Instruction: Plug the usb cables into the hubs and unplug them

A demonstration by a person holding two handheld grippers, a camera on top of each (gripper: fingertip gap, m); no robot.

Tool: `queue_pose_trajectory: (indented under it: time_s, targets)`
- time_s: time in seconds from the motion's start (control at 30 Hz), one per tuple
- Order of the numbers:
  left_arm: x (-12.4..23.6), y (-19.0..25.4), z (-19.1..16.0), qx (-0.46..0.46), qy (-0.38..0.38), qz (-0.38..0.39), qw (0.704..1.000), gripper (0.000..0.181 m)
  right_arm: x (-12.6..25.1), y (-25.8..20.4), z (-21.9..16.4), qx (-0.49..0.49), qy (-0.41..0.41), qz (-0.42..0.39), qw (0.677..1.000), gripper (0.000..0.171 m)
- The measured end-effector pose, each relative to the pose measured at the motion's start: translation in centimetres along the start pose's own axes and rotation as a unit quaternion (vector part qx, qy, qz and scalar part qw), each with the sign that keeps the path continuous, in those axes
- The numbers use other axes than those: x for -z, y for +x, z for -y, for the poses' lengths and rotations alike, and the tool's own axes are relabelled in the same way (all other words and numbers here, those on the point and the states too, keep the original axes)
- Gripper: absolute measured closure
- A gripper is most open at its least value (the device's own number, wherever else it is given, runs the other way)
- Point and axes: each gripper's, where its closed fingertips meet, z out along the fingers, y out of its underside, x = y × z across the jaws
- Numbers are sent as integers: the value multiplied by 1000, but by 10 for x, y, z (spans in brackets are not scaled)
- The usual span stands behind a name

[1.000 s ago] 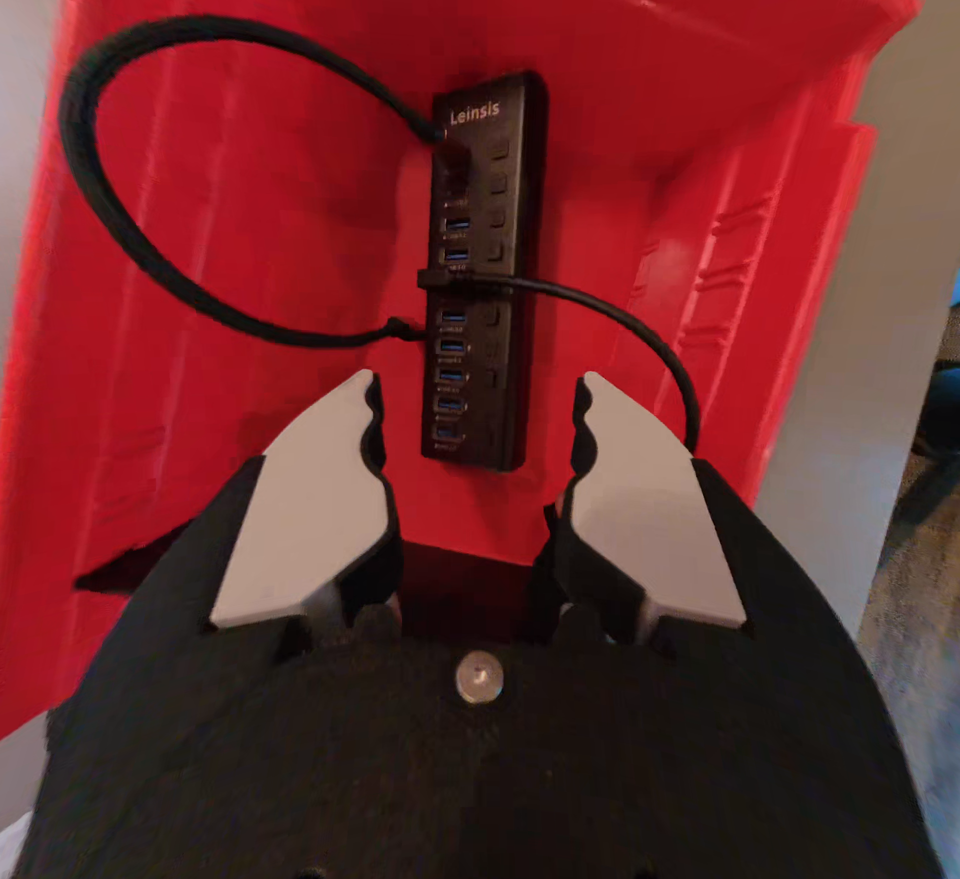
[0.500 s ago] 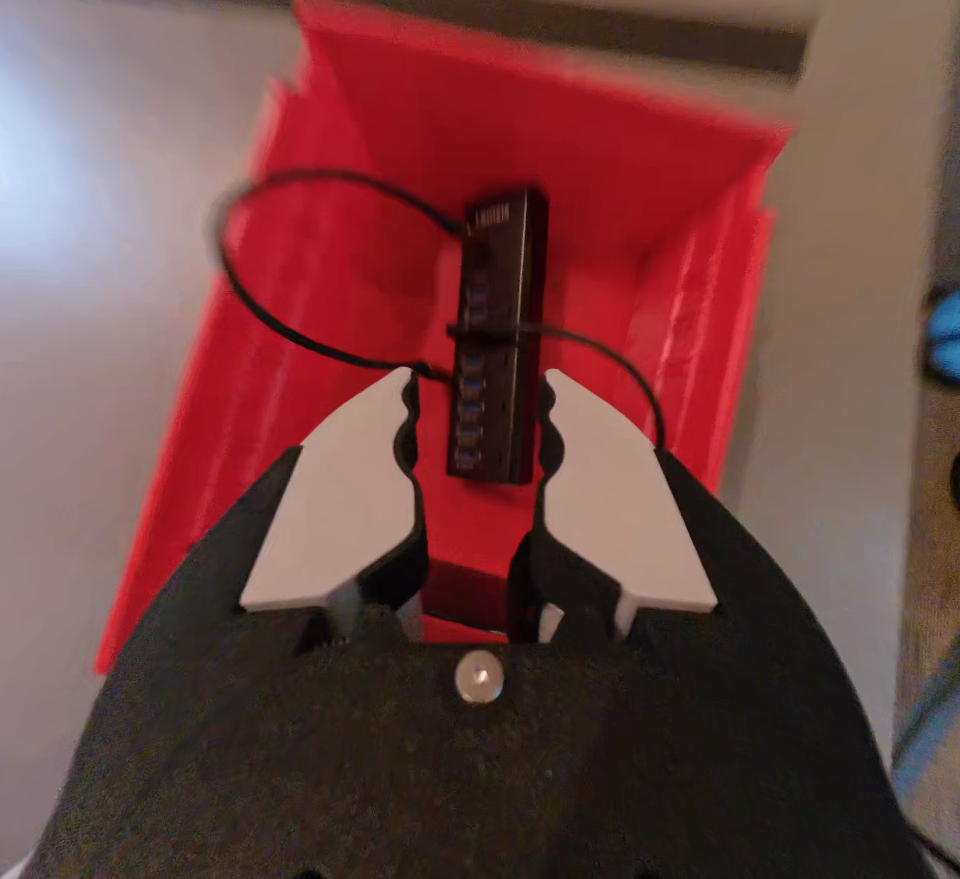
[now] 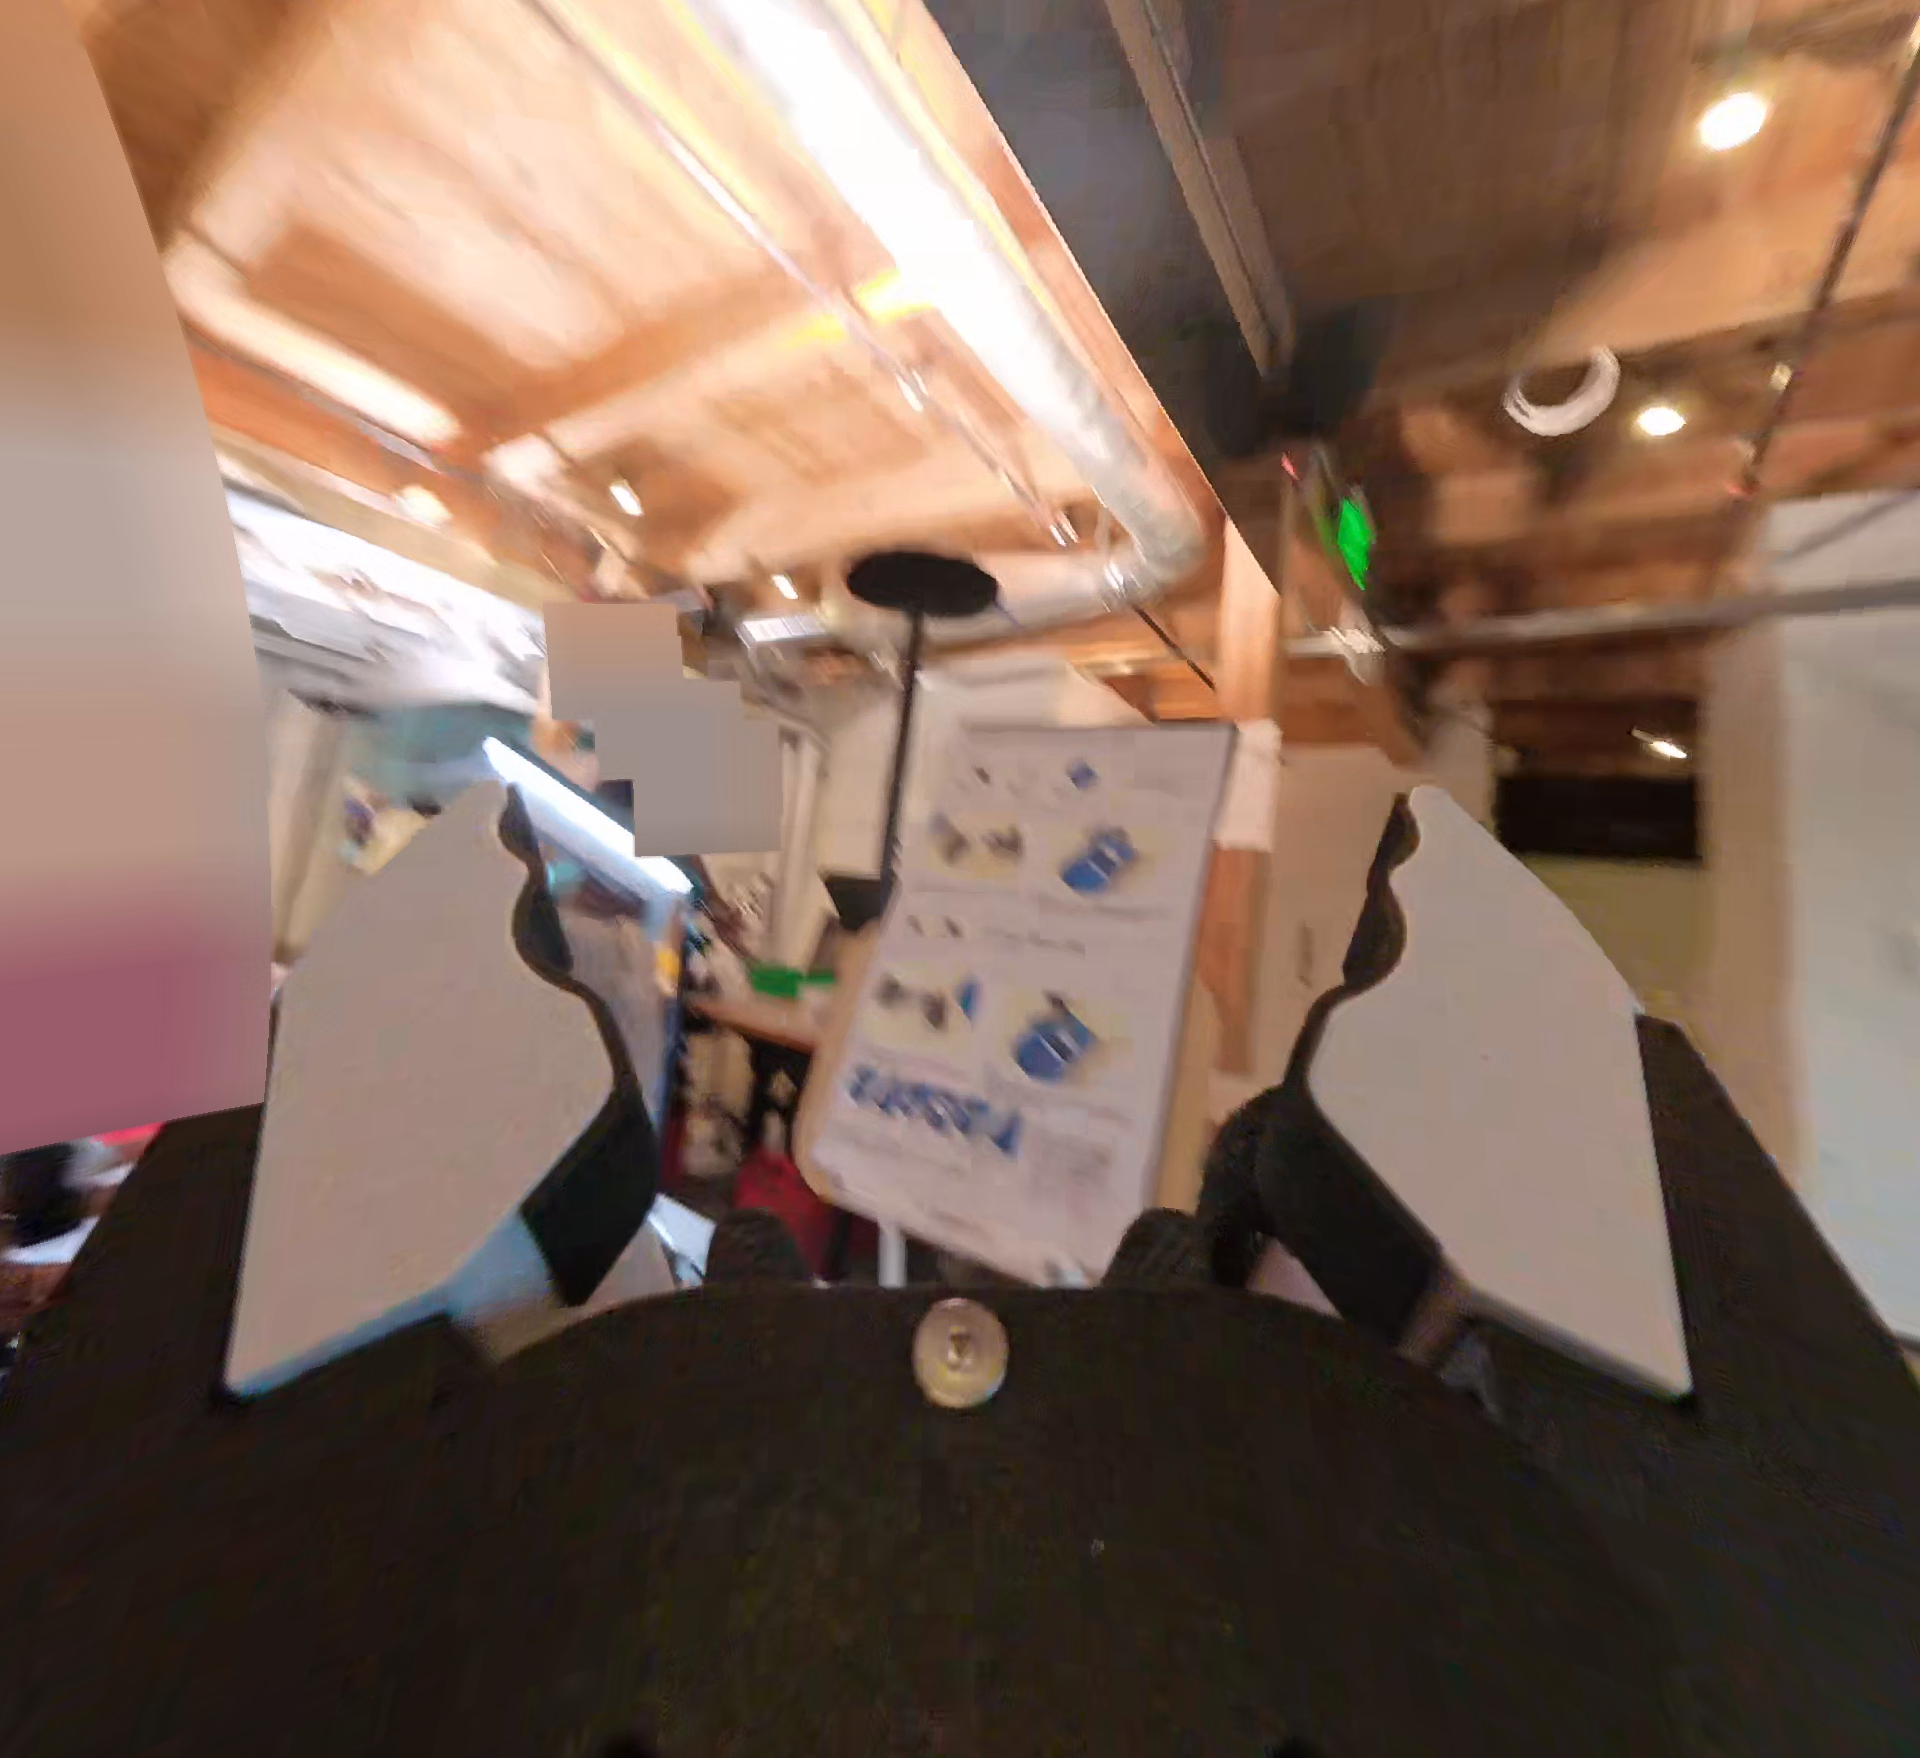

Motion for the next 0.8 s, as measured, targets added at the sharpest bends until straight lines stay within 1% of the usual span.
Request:
queue_pose_trajectory:
  time_s: [0.03, 0.07, 0.1, 0.13, 0.17, 0.2, 0.27, 0.33, 0.37, 0.4, 0.47, 0.53, 0.57, 0.63, 0.7, 0.73, 0.8]
  targets:
    - [1, -7, 13, -12, -16, 3, 1000, 86, 2, -3, 11, -20, 28, 9, 999, 25]
    - [1, -15, 23, -25, -50, 3, 998, 94, 5, -1, 19, -33, 48, 4, 998, 25]
    - [2, -23, 26, -39, -113, -5, 993, 104, 6, 2, 24, -34, 59, -8, 998, 25]
    - [4, -30, 23, -52, -198, -22, 979, 112, 8, 5, 26, -27, 63, -21, 997, 25]
    - [10, -38, 16, -60, -292, -42, 954, 114, 9, 7, 26, -17, 60, -29, 998, 25]
    - [19, -48, 7, -64, -382, -64, 920, 114, 8, 7, 25, -11, 56, -33, 998, 25]
    - [41, -83, -11, -89, -535, -92, 835, 115, 6, 4, 25, -6, 53, -33, 998, 25]
    - [55, -139, -29, -130, -632, -59, 762, 120, 2, -3, 24, -6, 51, -23, 998, 27]
    - [65, -159, -39, -117, -679, -54, 722, 120, 0, -7, 24, -5, 49, -19, 999, 27]
    - [73, -175, -49, -92, -717, -52, 690, 121, -3, -10, 22, -1, 45, -17, 999, 27]
    - [83, -196, -68, -60, -760, -68, 643, 129, -8, -16, 16, 15, 29, -12, 999, 28]
    - [96, -213, -84, -61, -801, -90, 589, 130, -12, -20, 9, 34, 8, -8, 999, 26]
    - [101, -215, -91, -50, -815, -105, 568, 130, -14, -22, 6, 41, 0, -6, 999, 26]
    - [105, -217, -105, -31, -828, -130, 545, 131, -17, -24, 2, 51, -9, -3, 999, 26]
    - [114, -219, -116, -20, -847, -149, 510, 131, -18, -23, 0, 50, -10, -3, 999, 26]
    - [119, -218, -121, -14, -853, -159, 497, 133, -19, -22, 0, 46, -8, -4, 999, 26]
    - [123, -221, -128, -15, -859, -168, 483, 134, -19, -19, 0, 40, -3, -8, 999, 27]
